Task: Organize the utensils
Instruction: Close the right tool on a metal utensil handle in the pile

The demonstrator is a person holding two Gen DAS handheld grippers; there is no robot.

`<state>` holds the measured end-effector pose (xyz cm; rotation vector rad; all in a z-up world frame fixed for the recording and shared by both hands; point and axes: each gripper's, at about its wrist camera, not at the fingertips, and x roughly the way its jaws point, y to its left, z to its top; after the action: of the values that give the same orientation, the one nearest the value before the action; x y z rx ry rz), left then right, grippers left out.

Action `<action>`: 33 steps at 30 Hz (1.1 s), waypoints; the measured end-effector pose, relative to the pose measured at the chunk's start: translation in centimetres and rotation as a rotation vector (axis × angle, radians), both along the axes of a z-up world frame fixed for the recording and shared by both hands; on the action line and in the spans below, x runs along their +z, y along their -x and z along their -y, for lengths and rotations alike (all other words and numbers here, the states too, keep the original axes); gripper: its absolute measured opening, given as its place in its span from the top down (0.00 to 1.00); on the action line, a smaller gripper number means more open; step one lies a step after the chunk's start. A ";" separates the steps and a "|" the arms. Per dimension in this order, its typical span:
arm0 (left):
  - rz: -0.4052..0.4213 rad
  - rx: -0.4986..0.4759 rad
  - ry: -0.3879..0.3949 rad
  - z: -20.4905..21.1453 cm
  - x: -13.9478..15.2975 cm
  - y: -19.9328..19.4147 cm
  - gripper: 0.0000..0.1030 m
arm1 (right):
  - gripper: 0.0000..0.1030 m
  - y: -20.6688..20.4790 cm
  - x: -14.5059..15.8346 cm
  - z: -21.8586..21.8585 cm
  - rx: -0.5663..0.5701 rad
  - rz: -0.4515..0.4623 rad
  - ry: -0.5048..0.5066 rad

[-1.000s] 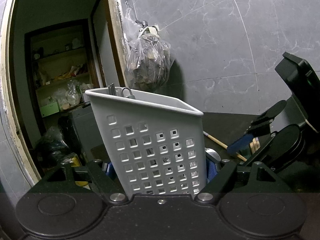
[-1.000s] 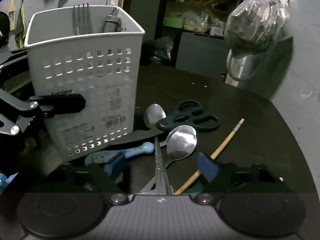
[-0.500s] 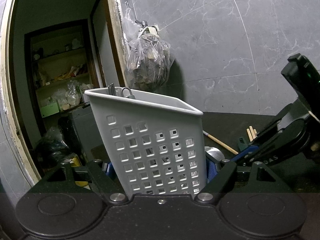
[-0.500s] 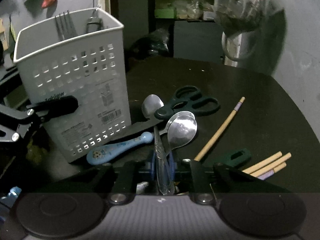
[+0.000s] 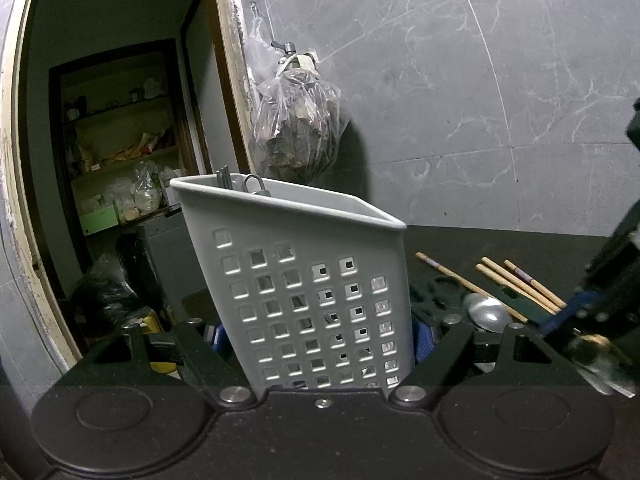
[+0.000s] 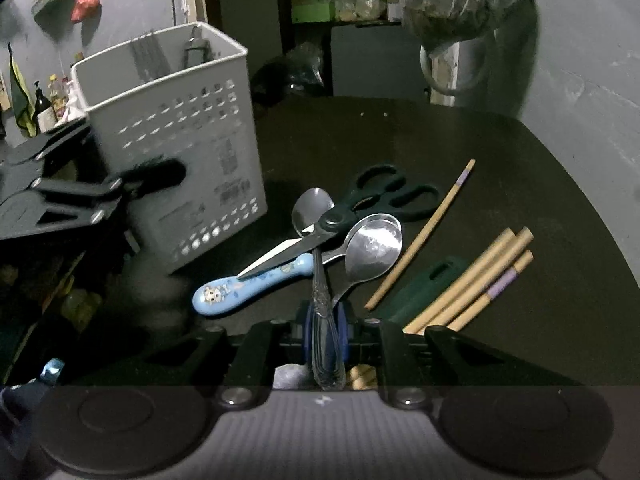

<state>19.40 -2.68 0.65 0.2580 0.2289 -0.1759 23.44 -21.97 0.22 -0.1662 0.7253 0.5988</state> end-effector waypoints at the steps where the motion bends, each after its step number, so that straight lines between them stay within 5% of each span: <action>1: 0.001 0.000 0.000 0.0 0.0 0.0 0.21 | 0.85 0.5 0.0 0.0 0.012 -0.010 0.004; 10: 0.000 0.000 -0.001 0.0 -0.1 0.0 0.21 | 0.81 2.0 0.4 -0.2 0.061 -0.053 -0.020; 16: 0.000 0.000 0.000 0.0 -0.1 0.0 0.21 | 0.63 1.1 0.6 0.1 0.024 -0.042 -0.049; 23: 0.001 0.000 -0.002 0.1 -0.1 0.0 0.21 | 0.62 -1.3 0.4 0.8 -0.073 -0.018 -0.074; 33: 0.002 0.000 -0.004 0.0 -0.1 0.1 0.21 | 0.61 -2.7 -0.3 -0.5 -0.057 -0.005 -0.052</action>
<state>19.30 -2.71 0.58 0.2625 0.2272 -0.1757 26.16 -21.46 -0.09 -0.0957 0.7161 0.5632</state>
